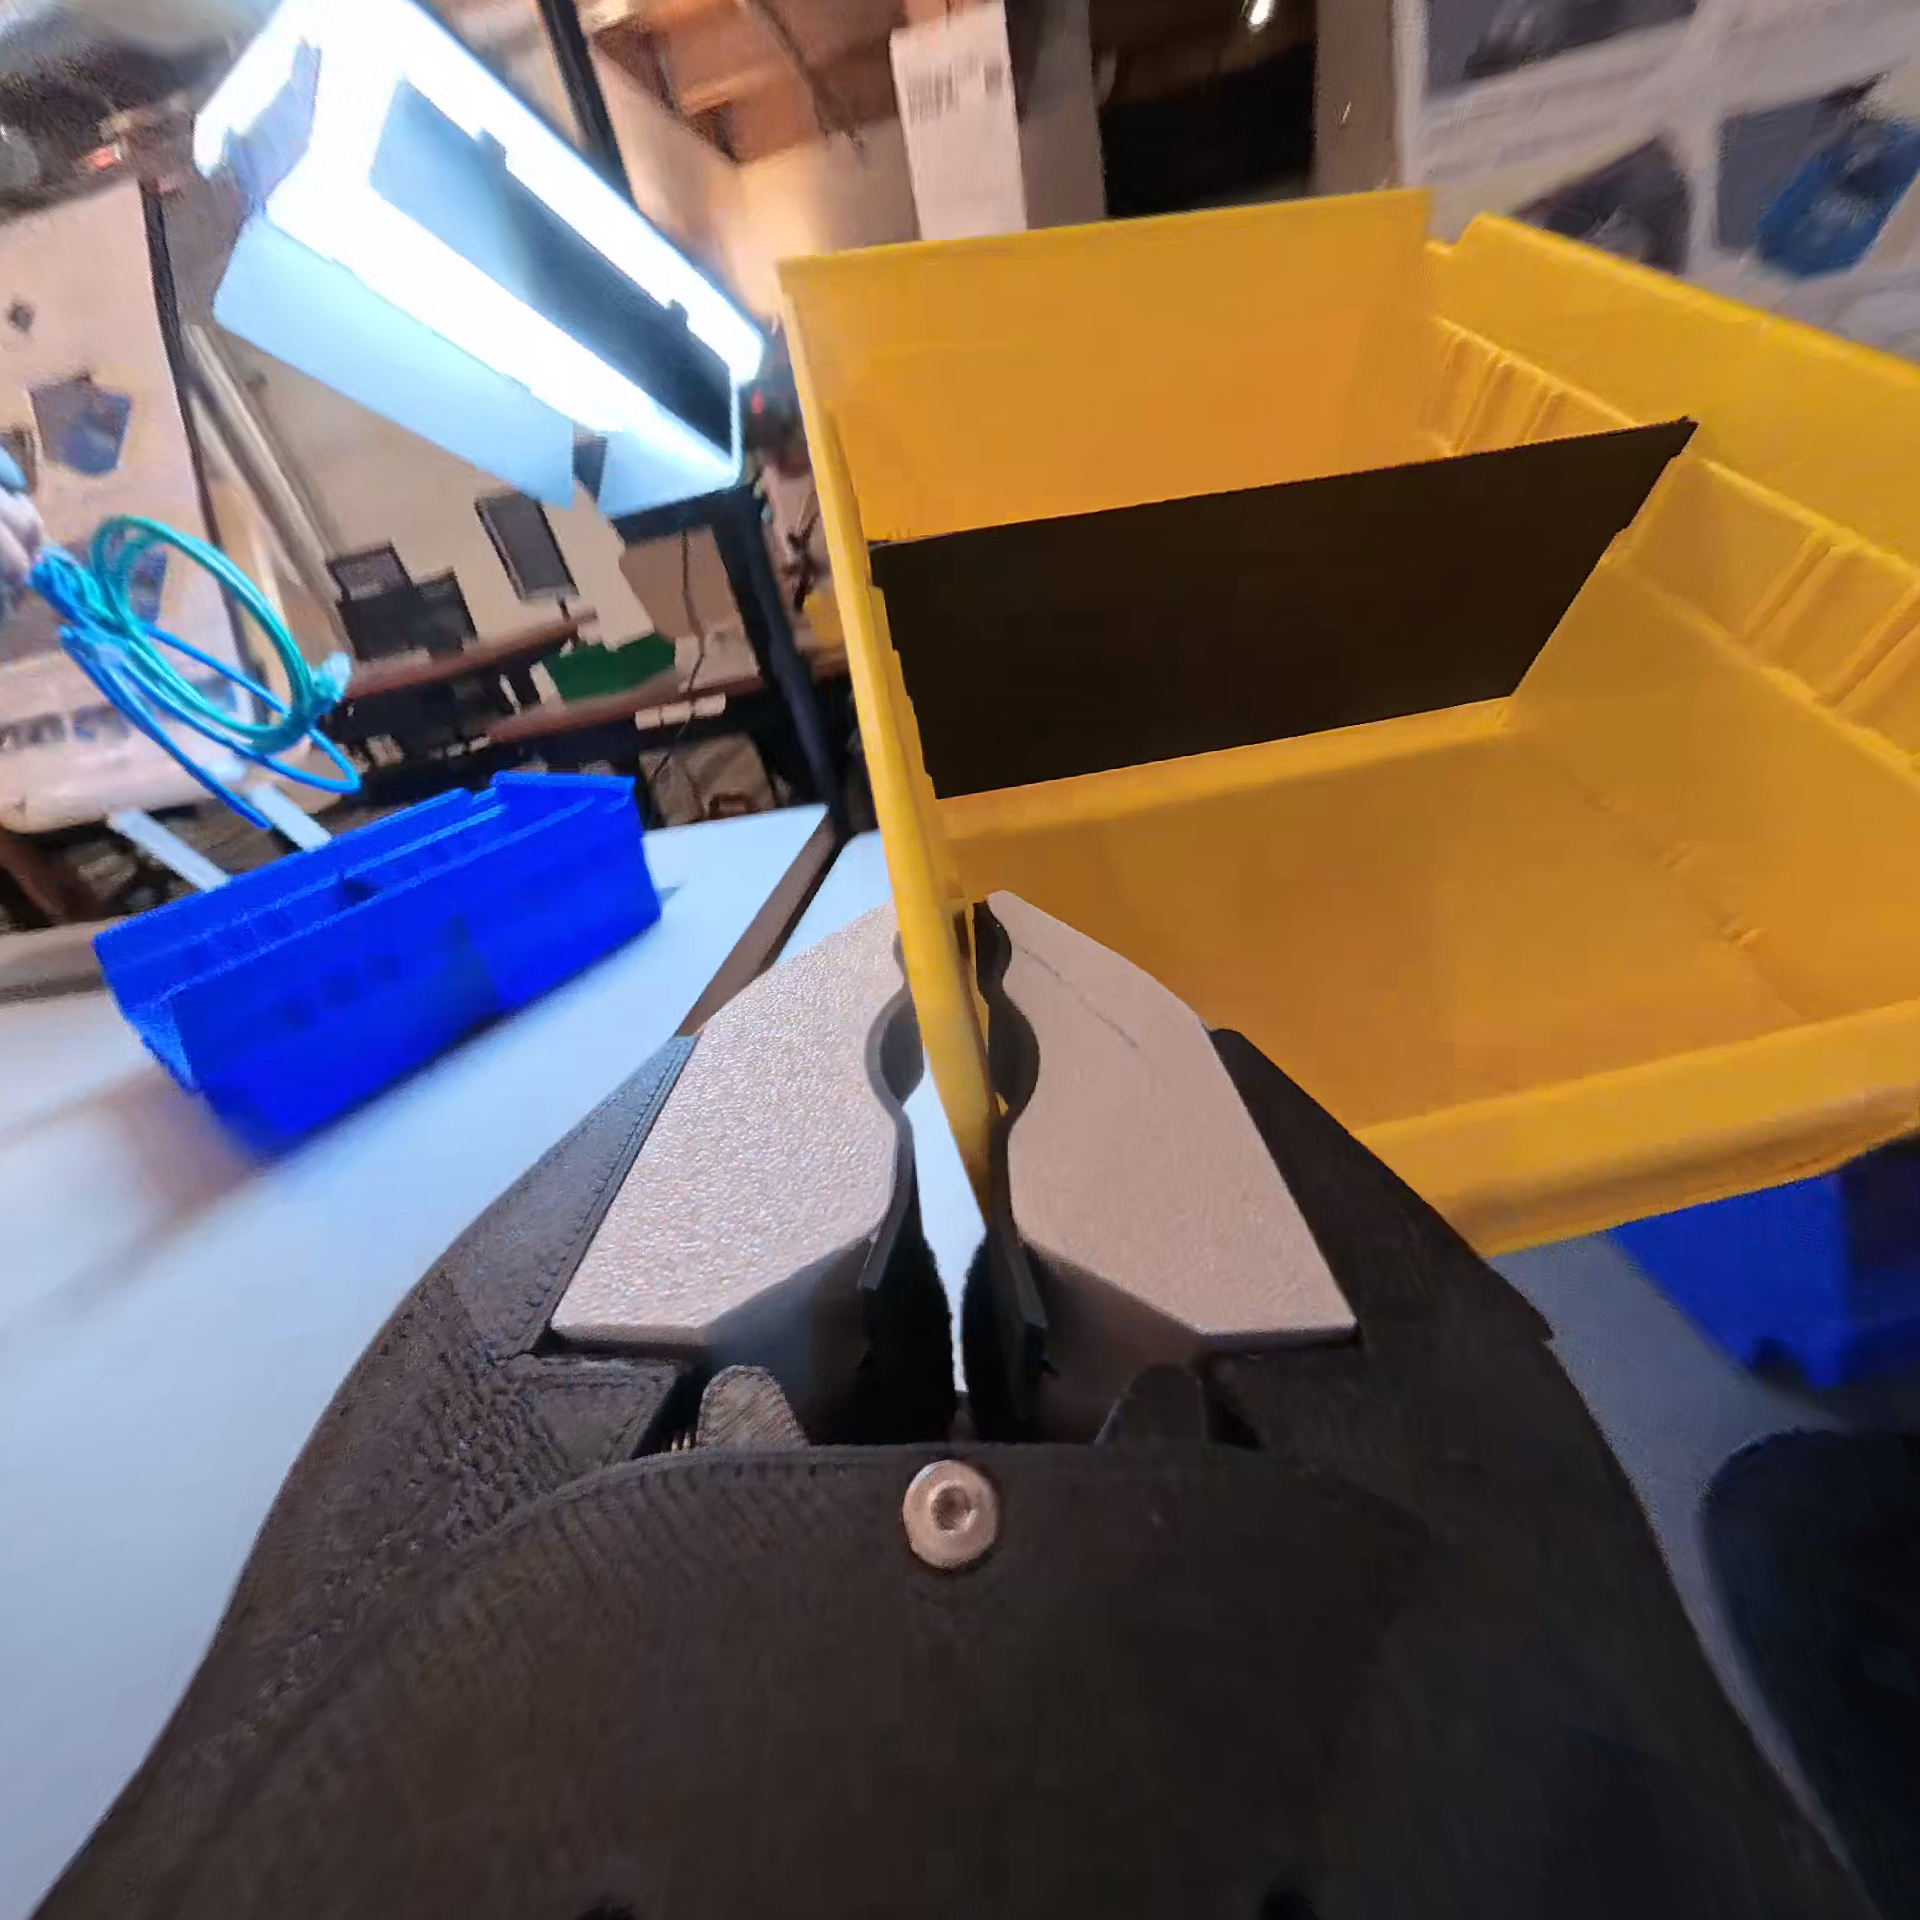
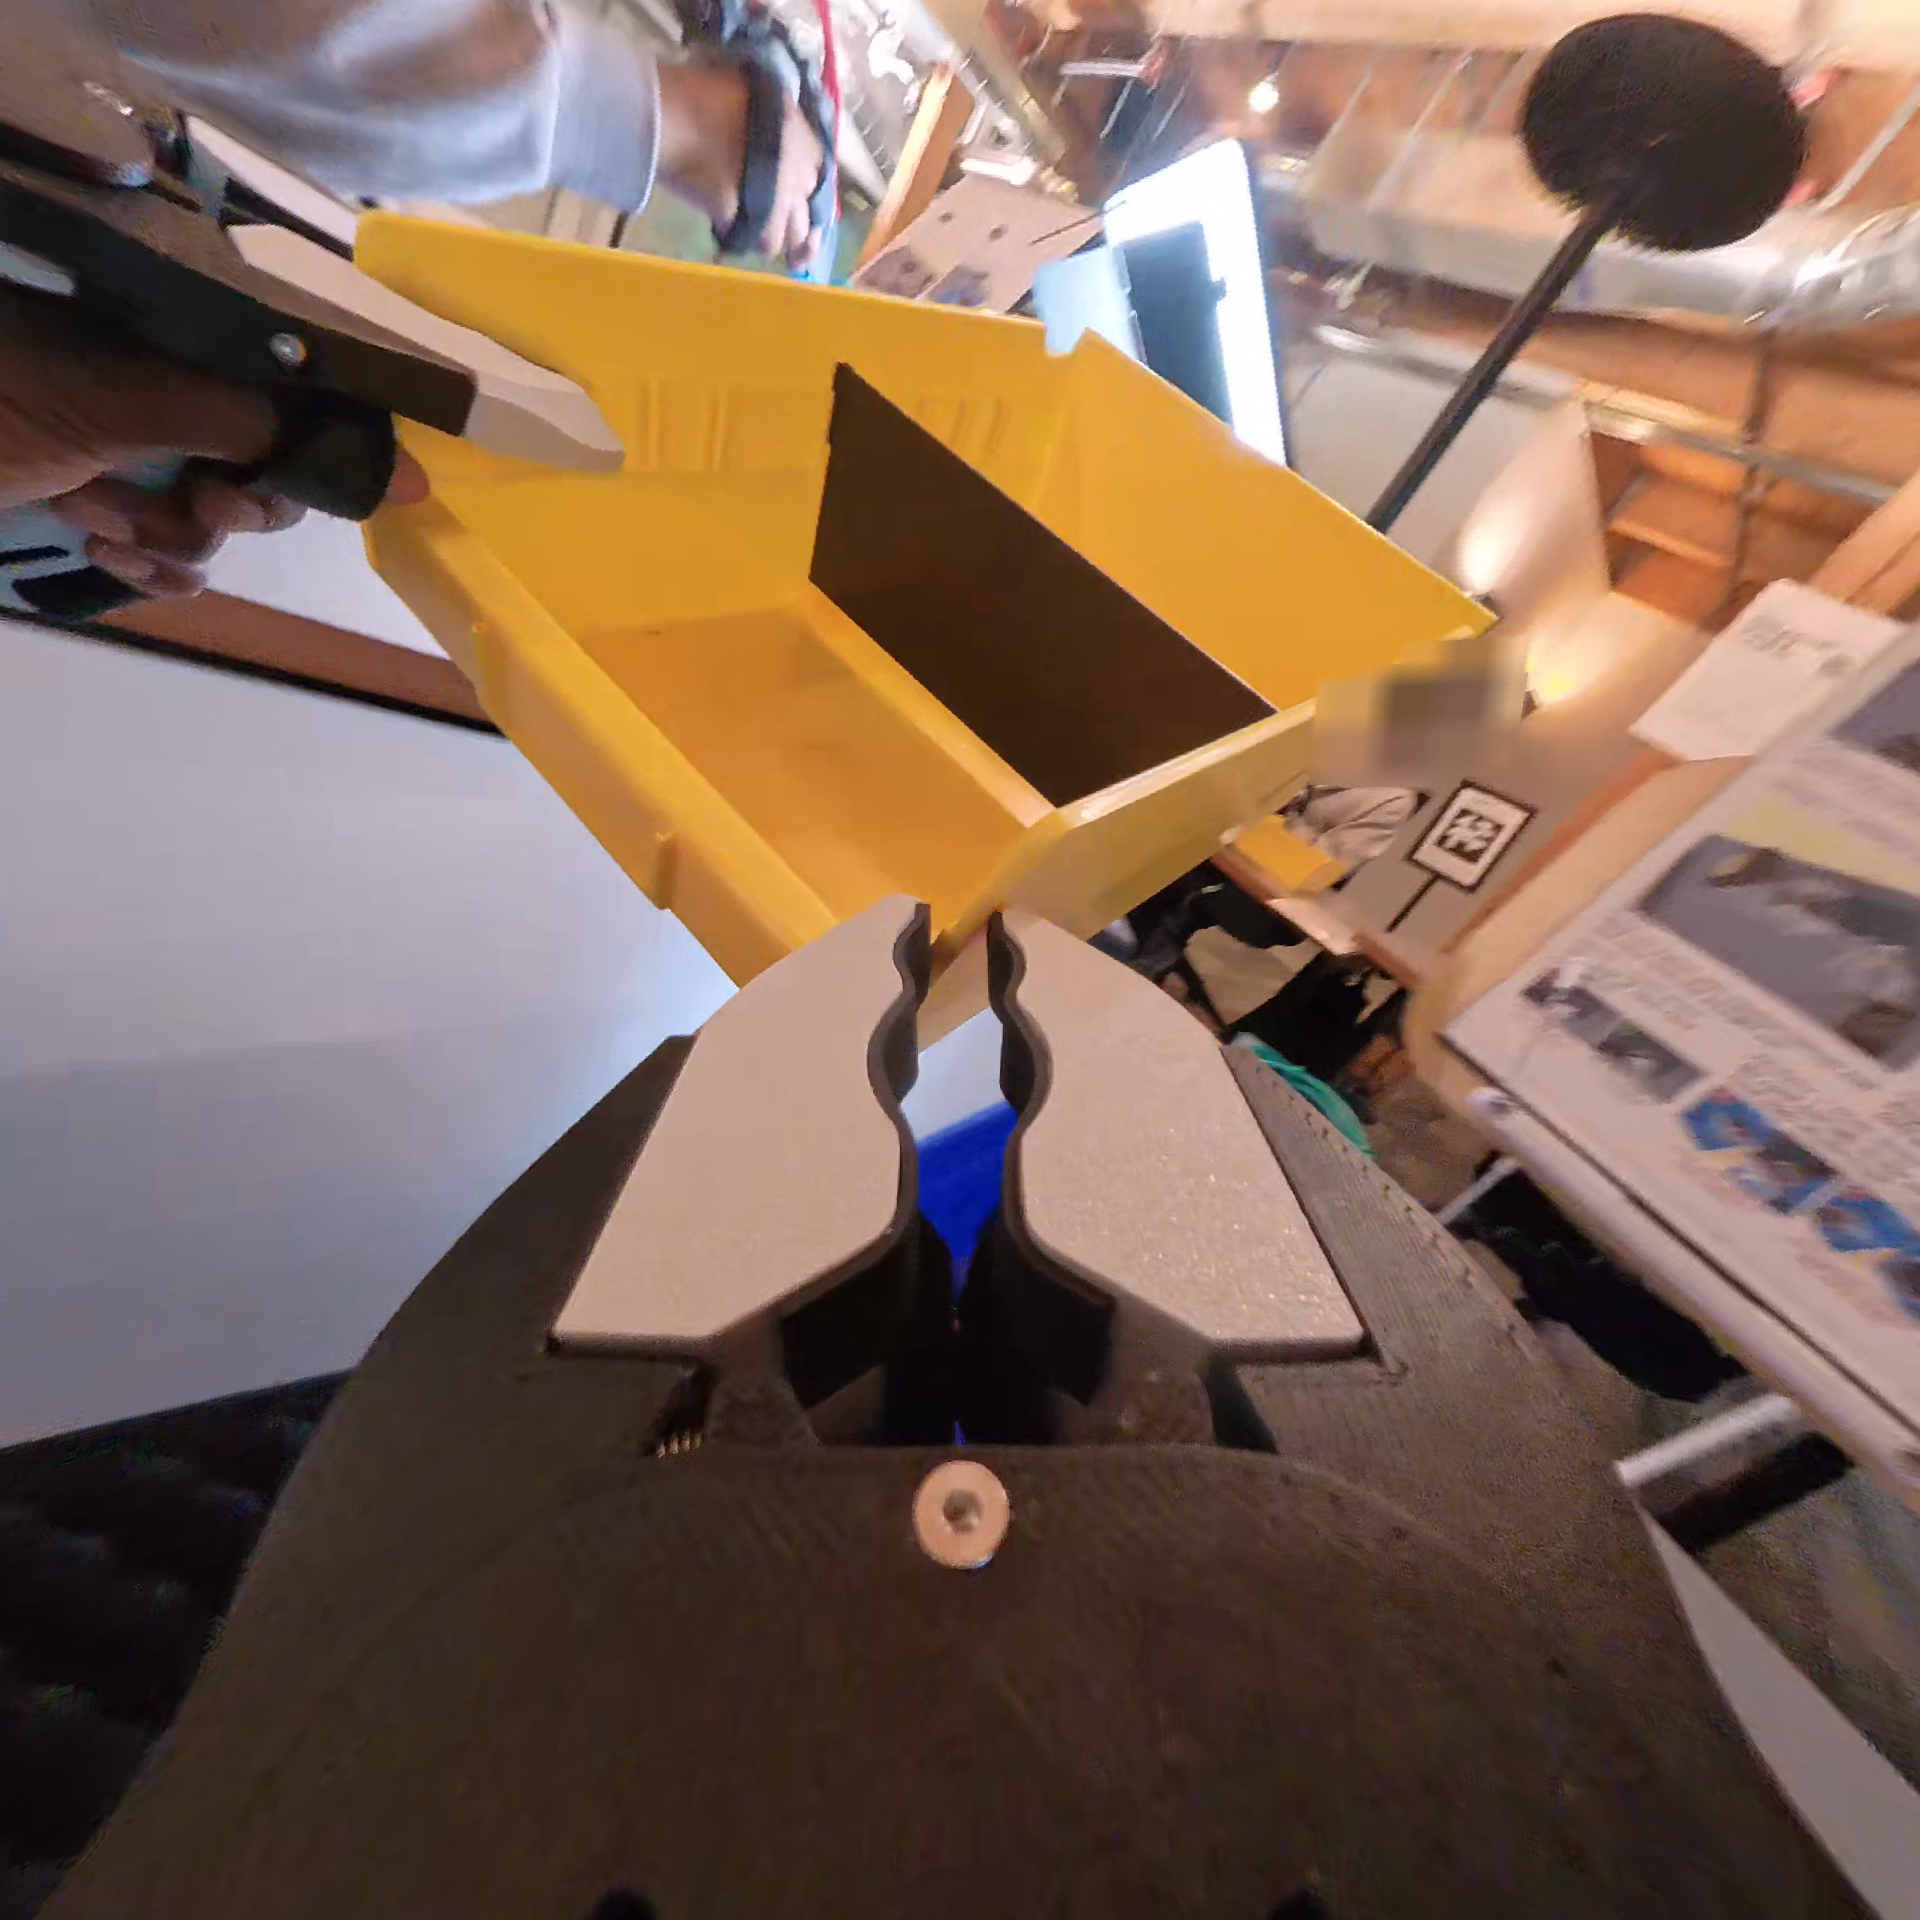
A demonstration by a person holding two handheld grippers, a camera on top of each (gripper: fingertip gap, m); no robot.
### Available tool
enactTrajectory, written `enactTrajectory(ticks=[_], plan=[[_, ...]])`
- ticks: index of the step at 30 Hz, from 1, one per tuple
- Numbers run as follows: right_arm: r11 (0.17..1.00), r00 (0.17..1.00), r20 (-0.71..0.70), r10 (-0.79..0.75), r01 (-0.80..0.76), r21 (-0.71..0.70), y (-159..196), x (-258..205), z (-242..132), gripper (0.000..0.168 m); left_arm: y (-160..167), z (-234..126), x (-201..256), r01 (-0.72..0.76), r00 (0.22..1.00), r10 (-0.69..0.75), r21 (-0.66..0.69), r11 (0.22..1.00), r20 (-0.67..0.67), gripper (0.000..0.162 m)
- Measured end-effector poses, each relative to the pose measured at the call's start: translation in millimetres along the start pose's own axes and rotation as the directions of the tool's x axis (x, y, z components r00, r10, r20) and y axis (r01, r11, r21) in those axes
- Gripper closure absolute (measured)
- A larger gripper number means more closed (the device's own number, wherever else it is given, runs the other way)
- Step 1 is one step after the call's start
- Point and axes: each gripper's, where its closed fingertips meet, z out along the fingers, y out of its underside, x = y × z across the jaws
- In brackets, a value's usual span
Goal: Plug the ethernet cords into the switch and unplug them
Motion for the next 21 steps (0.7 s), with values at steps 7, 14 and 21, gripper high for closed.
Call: enactTrajectory(ticks=[7, 14, 21], plan=[[0.996, 0.967, -0.238, -0.092, 0.093, -0.007, -8.7, 83.5, -82.8, 0.159, -56.4, 23.2, 109.0, 0.099, 0.981, -0.069, 0.160, 0.982, -0.183, 0.155], [0.989, 0.887, -0.447, -0.117, 0.064, -0.133, 22.4, 158.7, -189.6, 0.160, -81.2, 54.3, 258.8, 0.172, 0.898, -0.099, 0.134, 0.976, -0.428, 0.155], [0.963, 0.832, -0.554, -0.041, -0.116, -0.244, 94.2, 199.5, -282.0, 0.160, -64.8, 62.6, 388.1, 0.074, 0.845, -0.024, 0.071, 0.995, -0.534, 0.154]])
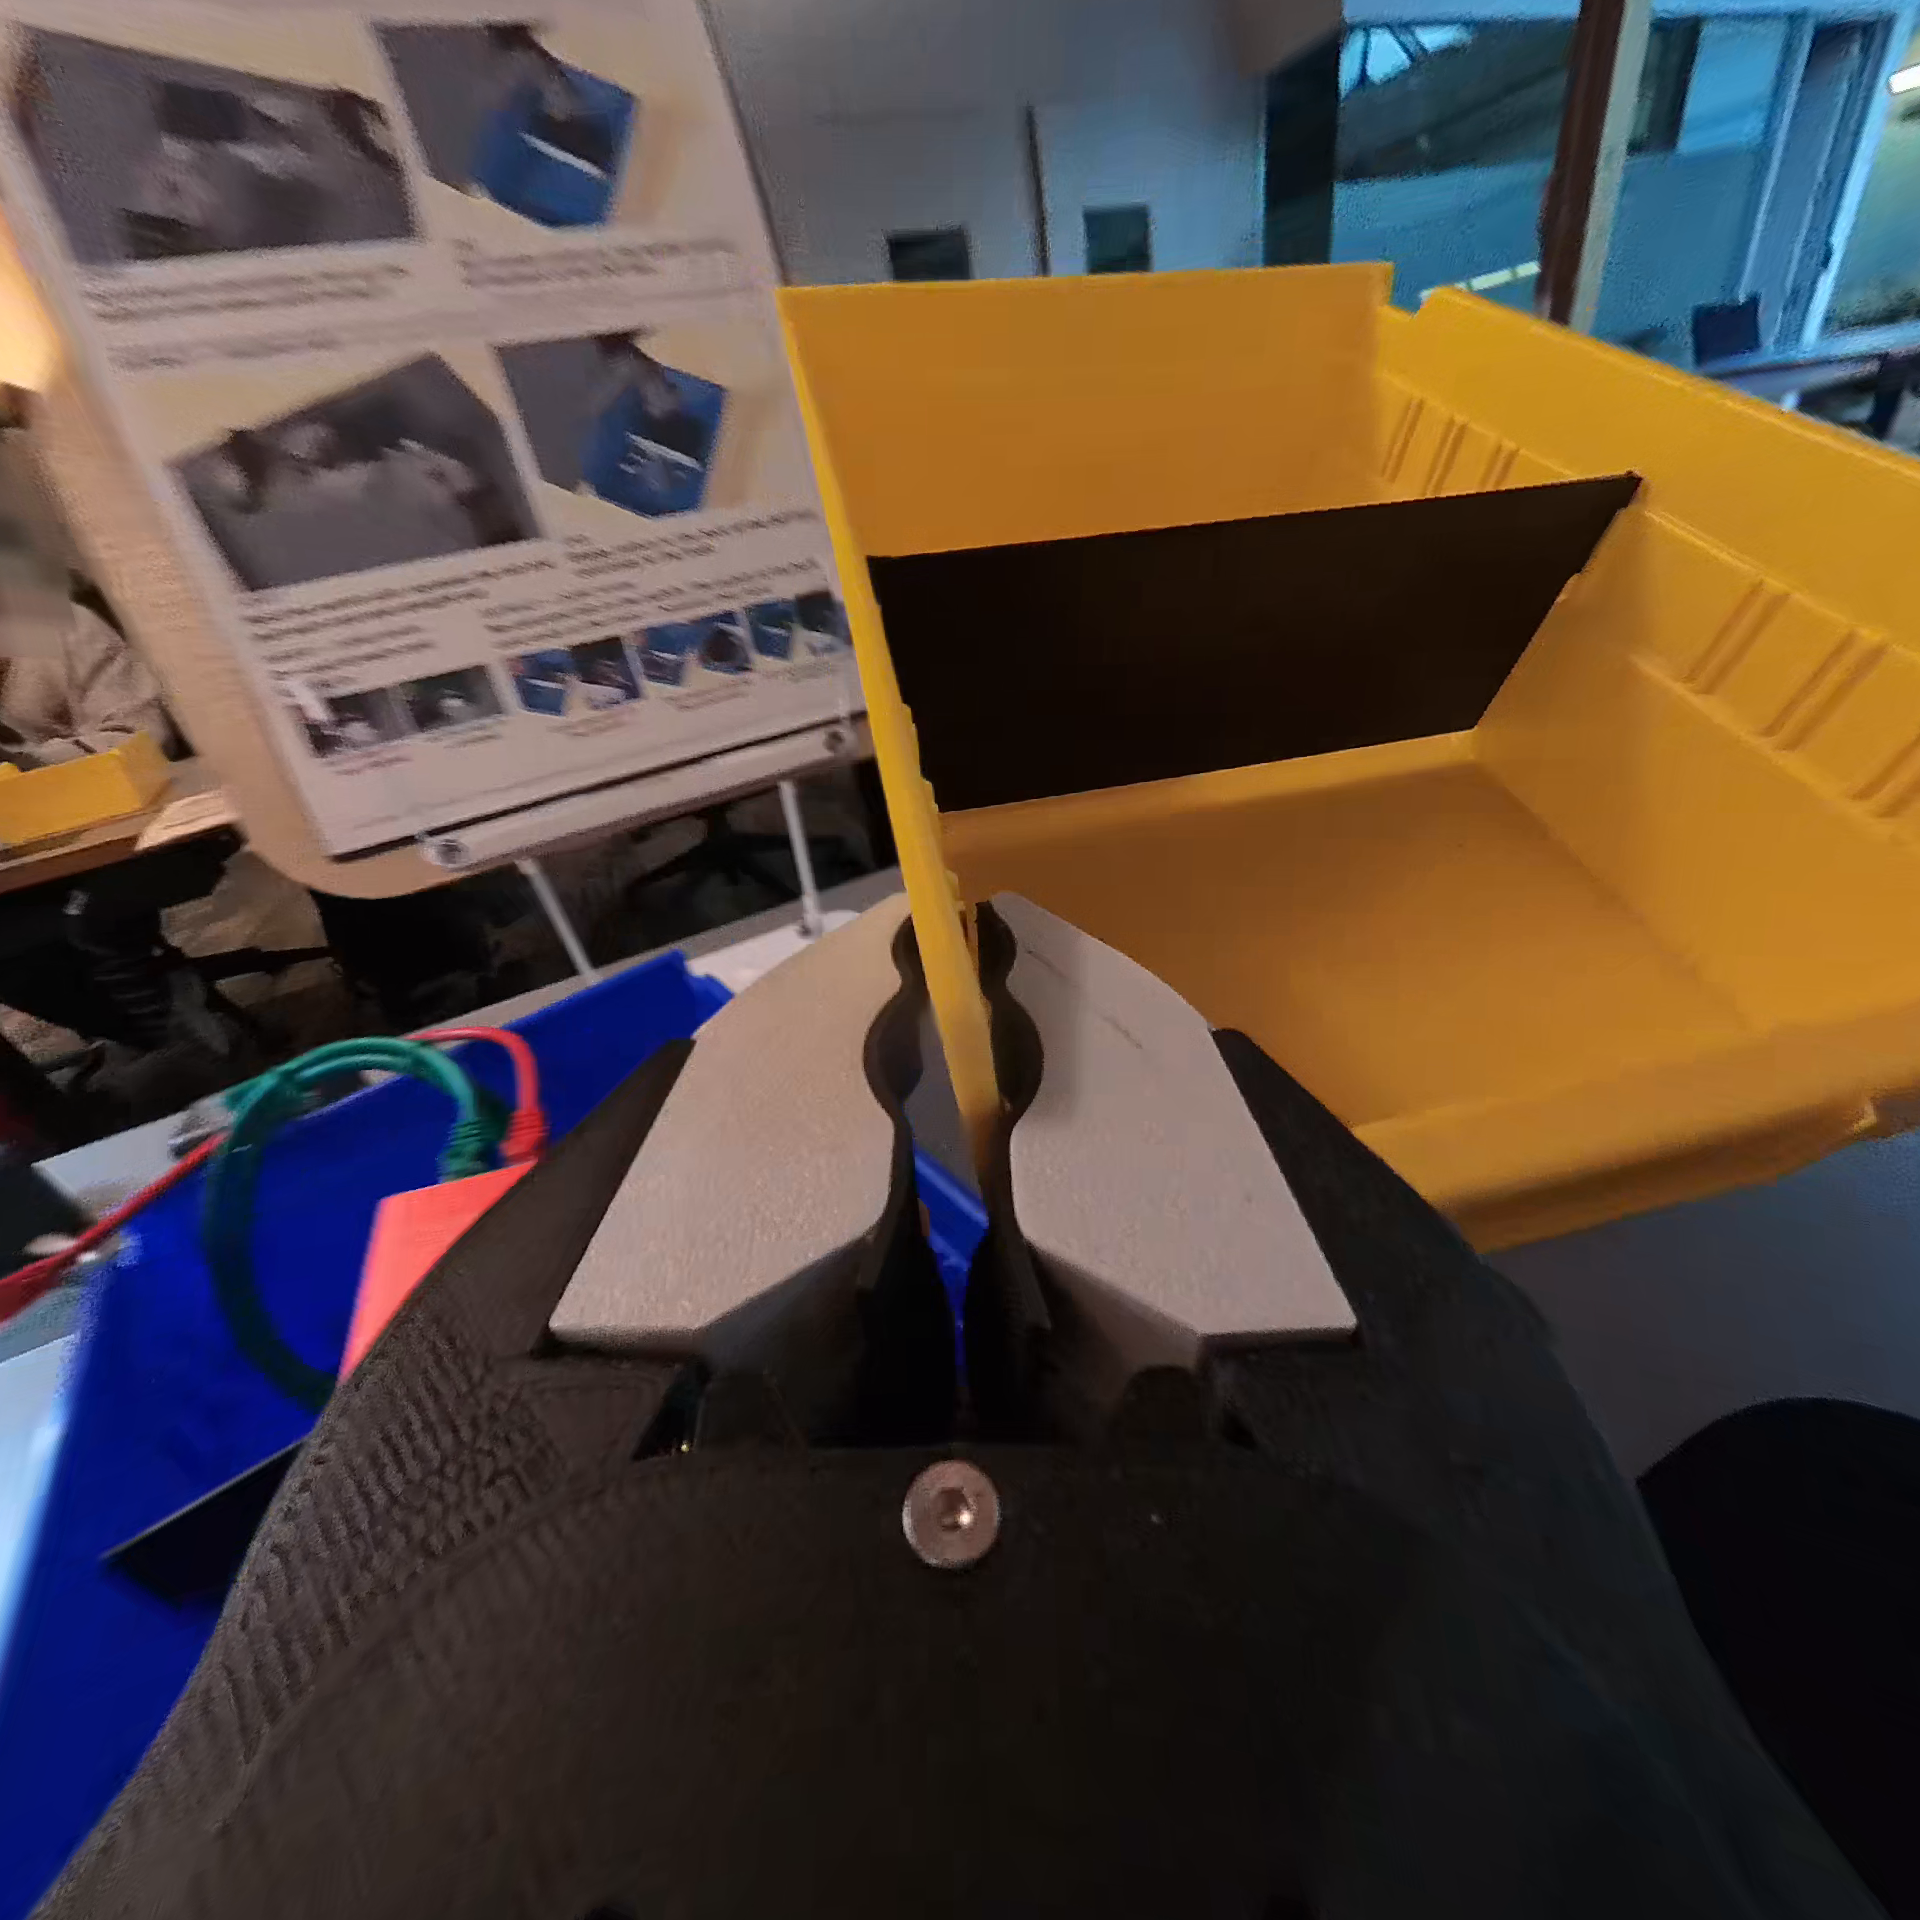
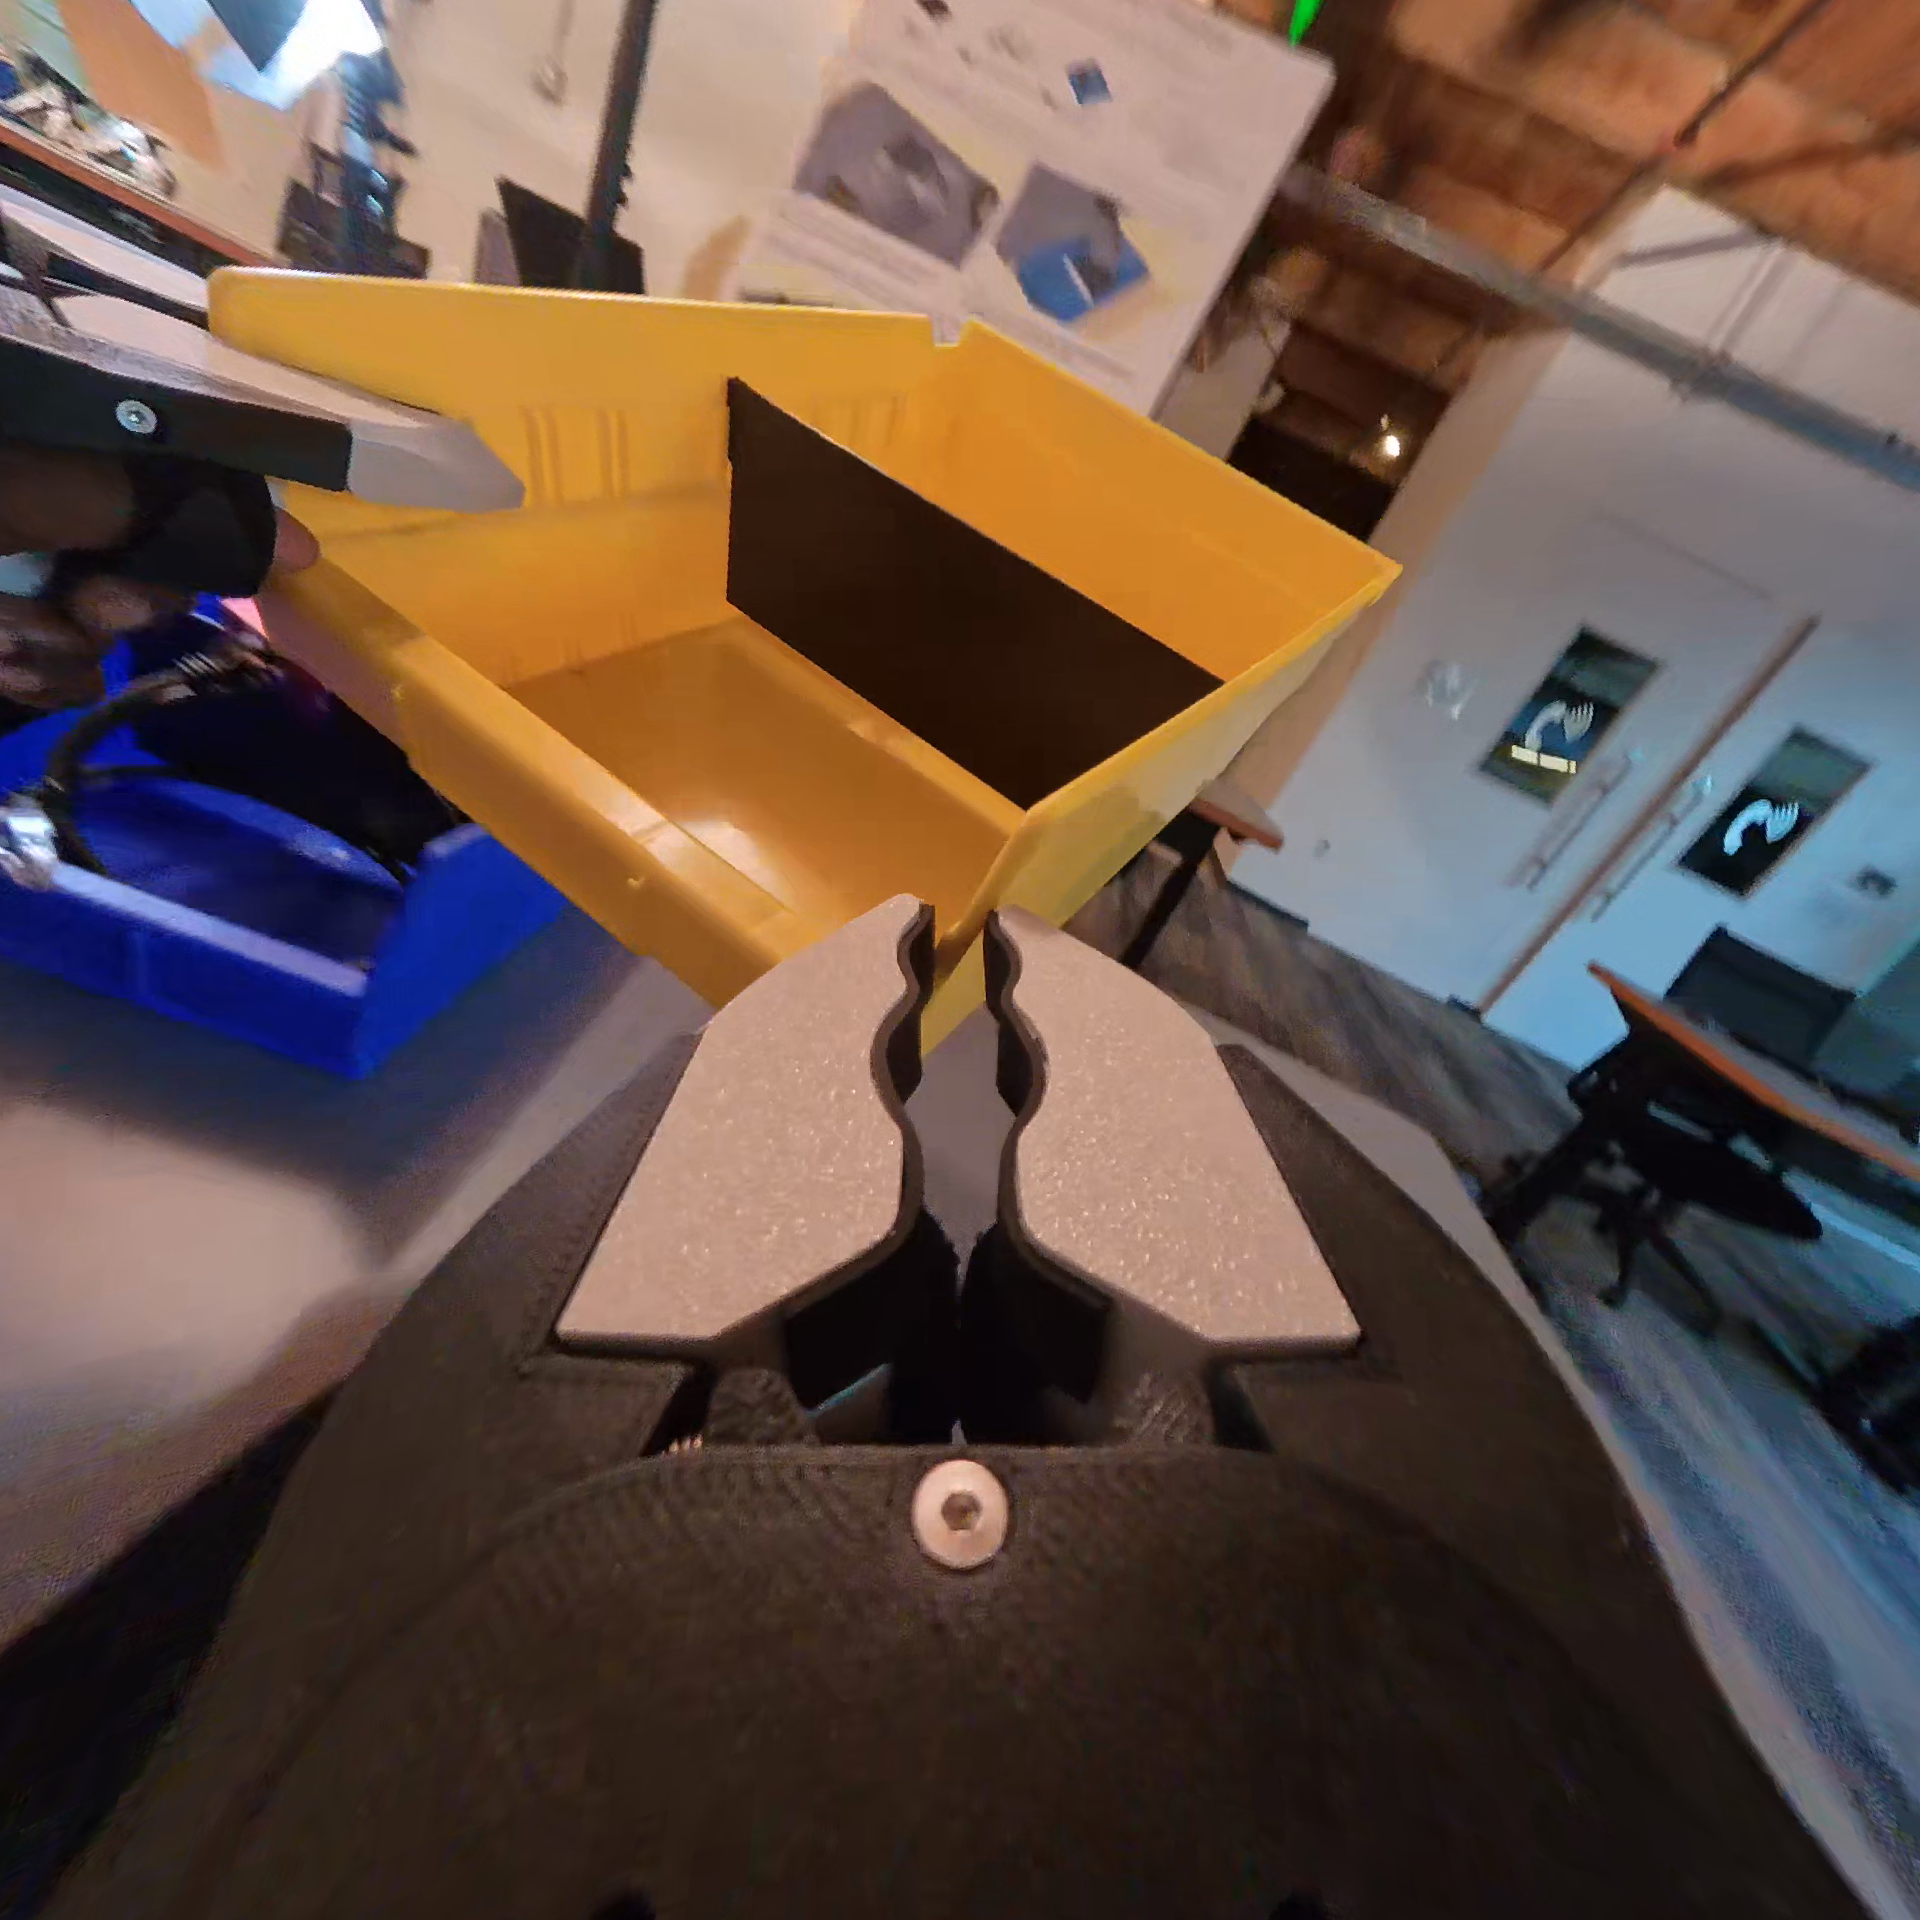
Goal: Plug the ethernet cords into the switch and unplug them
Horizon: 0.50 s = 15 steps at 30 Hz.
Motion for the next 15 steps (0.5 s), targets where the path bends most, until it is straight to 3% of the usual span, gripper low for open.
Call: enactTrajectory(ticks=[4, 10, 15], plan=[[0.989, 0.995, -0.030, 0.093, -0.096, -0.112, 55.3, 20.7, -13.1, 0.160, 28.0, 28.6, 41.3, -0.048, 0.998, 0.044, -0.075, 0.996, -0.054, 0.154], [0.928, 0.982, -0.068, 0.179, -0.191, -0.321, 125.7, 35.3, -22.2, 0.159, 65.3, 40.6, 82.5, -0.121, 0.988, 0.107, -0.135, 0.983, -0.110, 0.150], [0.896, 0.979, -0.062, 0.194, -0.202, -0.395, 148.2, 30.6, -23.9, 0.158, 97.2, 43.8, 88.4, -0.097, 0.986, 0.066, -0.214, 0.972, -0.151, 0.147]])
